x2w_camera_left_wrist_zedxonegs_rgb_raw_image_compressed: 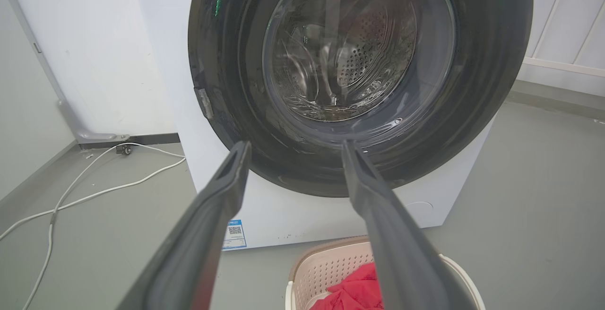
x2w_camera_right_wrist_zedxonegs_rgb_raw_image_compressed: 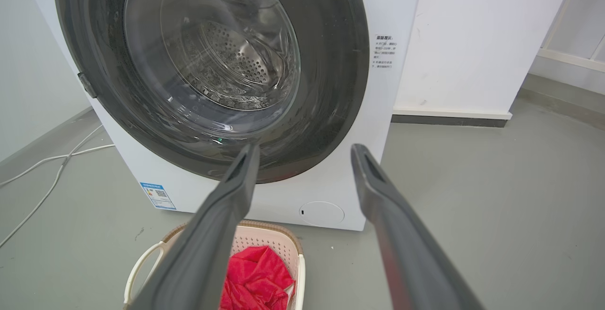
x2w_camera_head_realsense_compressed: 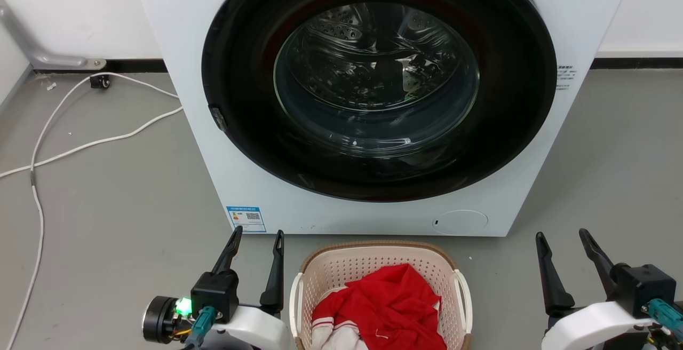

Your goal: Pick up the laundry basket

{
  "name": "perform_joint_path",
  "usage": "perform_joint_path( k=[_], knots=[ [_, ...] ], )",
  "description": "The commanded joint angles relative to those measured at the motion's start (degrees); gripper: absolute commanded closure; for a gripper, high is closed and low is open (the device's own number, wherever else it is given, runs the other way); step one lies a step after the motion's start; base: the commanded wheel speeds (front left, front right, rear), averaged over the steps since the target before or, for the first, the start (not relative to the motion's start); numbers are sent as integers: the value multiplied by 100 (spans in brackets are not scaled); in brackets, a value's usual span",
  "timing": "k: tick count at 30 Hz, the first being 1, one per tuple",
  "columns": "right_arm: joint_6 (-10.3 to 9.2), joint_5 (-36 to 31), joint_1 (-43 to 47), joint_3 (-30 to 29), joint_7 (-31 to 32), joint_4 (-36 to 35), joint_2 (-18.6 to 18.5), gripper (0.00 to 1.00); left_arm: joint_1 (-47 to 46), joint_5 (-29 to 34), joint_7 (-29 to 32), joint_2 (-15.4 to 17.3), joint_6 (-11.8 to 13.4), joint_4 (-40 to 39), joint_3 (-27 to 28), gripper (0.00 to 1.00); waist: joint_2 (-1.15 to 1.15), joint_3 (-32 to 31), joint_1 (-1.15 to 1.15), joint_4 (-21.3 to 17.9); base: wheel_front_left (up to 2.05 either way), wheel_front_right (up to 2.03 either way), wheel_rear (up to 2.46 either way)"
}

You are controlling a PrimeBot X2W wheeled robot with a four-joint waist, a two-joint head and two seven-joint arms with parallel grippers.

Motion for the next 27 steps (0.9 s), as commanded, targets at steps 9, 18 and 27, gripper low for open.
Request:
perform_joint_path(
  k=[9,18,27],
  knots=[
    [-4,15,-42,-19,-46,44,16,0,14,-13,-16,-11,10,86,33,0,0,26,0,-14,0,0,0],
    [-4,113,-349,-226,-37,208,16,0,-499,-97,-15,-17,-39,420,10,0,0,505,0,-99,0,0,0],
    [-4,233,-1121,-301,-44,853,16,0,-1568,-339,82,-21,-69,1309,-31,0,0,1394,0,-235,0,0,0]
  ],
)
